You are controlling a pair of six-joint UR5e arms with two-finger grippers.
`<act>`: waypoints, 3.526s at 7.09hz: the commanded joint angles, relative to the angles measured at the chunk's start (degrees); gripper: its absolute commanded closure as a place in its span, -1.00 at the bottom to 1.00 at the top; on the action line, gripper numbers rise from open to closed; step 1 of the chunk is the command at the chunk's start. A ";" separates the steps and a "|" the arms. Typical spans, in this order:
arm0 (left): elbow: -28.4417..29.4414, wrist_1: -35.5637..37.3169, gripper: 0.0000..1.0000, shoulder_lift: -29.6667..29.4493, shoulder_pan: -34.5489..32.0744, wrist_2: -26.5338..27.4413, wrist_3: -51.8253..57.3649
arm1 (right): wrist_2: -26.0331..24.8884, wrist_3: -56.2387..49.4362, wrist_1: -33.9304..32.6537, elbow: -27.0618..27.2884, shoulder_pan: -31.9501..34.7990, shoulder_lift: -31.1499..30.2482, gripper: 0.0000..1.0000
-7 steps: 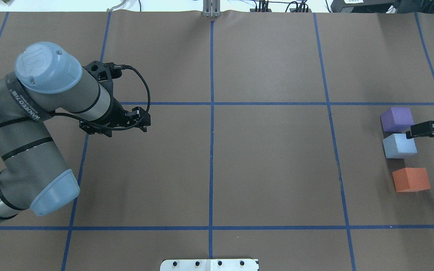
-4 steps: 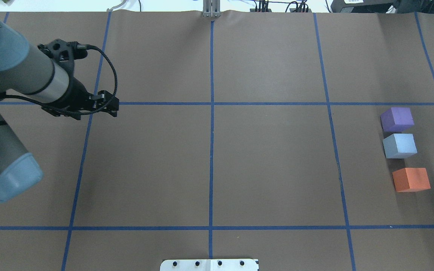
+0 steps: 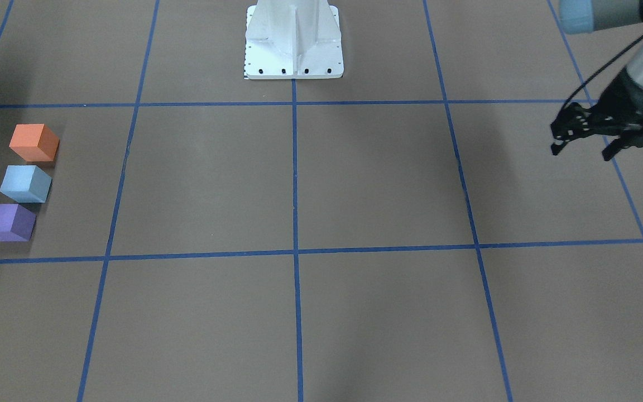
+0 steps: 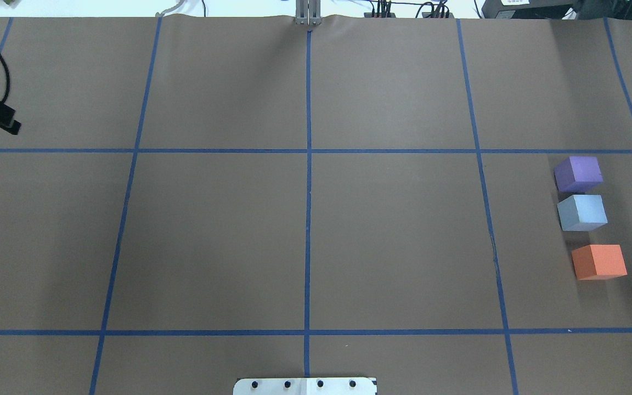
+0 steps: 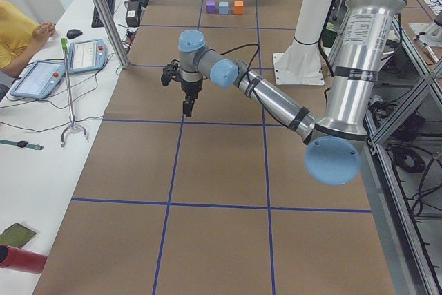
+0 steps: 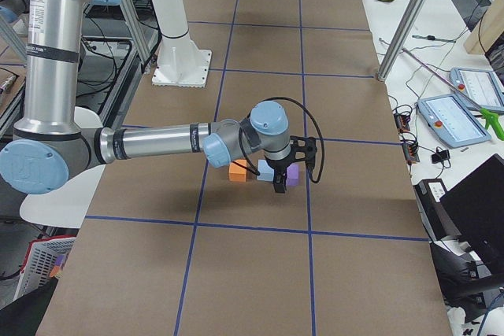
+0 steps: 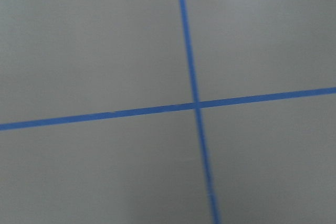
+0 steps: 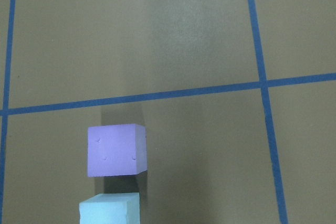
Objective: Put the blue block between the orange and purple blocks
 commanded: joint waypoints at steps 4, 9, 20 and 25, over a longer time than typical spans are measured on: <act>12.14 0.17 -0.99 4.51 -13.32 -4.06 20.40 | -0.42 -14.18 -15.10 -0.05 4.49 4.48 -1.00; 12.24 -0.18 -0.99 6.11 -14.83 -5.55 20.22 | 0.11 -13.30 -14.75 -0.32 3.35 5.35 -1.00; 11.02 -0.44 -0.99 8.75 -15.18 -5.55 19.87 | 0.20 -13.48 -14.22 -1.72 0.80 5.98 -1.00; 11.28 -0.53 -1.00 8.75 -15.09 -5.64 19.87 | -0.06 -13.65 -14.13 -1.81 0.62 6.06 -1.00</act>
